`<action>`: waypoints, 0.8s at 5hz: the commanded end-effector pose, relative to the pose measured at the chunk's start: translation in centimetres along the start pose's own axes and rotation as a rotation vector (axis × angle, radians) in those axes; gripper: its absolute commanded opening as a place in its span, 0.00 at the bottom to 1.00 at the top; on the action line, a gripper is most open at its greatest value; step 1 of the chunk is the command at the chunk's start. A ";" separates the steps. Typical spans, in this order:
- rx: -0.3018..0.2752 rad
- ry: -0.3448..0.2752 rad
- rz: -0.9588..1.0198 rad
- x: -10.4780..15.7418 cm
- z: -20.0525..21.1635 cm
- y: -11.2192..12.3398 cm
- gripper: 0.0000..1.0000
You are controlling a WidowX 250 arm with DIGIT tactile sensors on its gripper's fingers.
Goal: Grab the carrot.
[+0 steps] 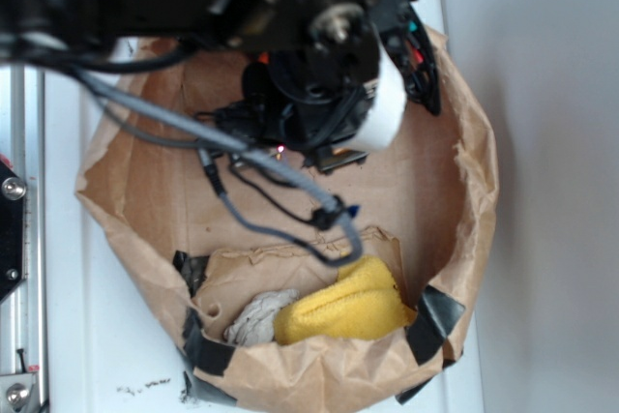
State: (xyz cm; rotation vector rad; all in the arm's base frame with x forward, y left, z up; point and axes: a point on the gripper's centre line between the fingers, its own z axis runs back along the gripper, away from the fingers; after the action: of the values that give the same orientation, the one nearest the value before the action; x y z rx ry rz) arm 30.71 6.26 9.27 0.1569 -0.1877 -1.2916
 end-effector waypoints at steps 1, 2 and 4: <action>0.086 0.060 0.058 -1.8 -0.5 2.6 1.00; 0.094 0.125 0.084 -2.4 -1.6 2.8 1.00; 0.014 0.200 0.121 -4.2 -1.5 0.6 1.00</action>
State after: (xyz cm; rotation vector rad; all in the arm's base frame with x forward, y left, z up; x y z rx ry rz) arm 30.24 9.94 5.40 0.2260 0.0093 -1.1560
